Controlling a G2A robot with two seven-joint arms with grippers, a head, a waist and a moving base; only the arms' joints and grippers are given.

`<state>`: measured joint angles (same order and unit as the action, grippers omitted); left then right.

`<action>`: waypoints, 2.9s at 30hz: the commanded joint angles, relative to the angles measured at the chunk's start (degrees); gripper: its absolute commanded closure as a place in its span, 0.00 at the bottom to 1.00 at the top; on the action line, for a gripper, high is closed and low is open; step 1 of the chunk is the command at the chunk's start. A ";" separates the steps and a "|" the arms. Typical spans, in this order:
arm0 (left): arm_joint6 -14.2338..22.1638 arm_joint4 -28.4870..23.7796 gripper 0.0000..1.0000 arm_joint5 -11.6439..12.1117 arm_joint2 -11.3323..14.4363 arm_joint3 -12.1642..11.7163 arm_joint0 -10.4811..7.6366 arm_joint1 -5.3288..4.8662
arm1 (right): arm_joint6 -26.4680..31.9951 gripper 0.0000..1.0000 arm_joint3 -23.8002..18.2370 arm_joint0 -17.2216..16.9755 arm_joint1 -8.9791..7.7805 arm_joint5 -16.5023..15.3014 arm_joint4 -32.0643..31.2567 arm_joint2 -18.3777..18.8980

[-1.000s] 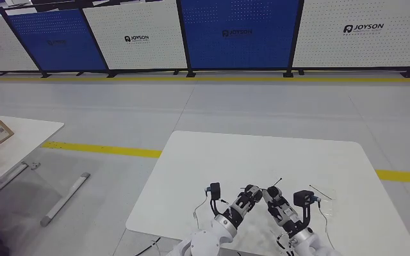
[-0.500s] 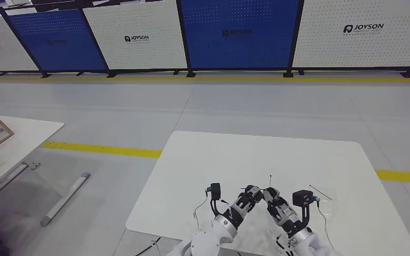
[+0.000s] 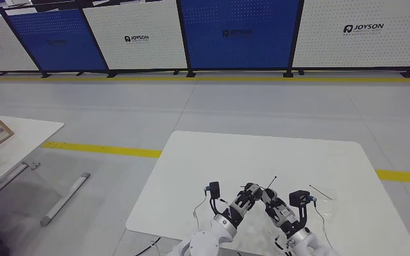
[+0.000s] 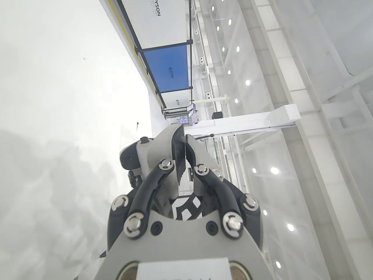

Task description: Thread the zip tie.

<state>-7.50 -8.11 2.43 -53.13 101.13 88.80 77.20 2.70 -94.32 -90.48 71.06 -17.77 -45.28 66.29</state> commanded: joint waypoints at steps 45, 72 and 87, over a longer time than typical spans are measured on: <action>0.00 0.30 1.00 6.74 -0.88 2.78 2.03 0.04 | 0.70 1.00 2.21 0.96 0.18 -0.37 0.14 -1.19; -5.44 -3.26 1.00 2.22 -4.29 0.55 1.62 0.34 | -1.68 0.00 -1.23 -2.07 -0.68 -1.71 8.74 4.46; -8.66 1.70 1.00 -0.45 -8.45 -0.63 4.82 -0.42 | -7.27 0.00 -7.21 -8.65 -2.28 -1.71 20.12 13.01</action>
<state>-16.16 -6.38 1.94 -61.59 100.50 93.63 76.78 -4.57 -101.55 -99.14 68.78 -19.48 -25.10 79.32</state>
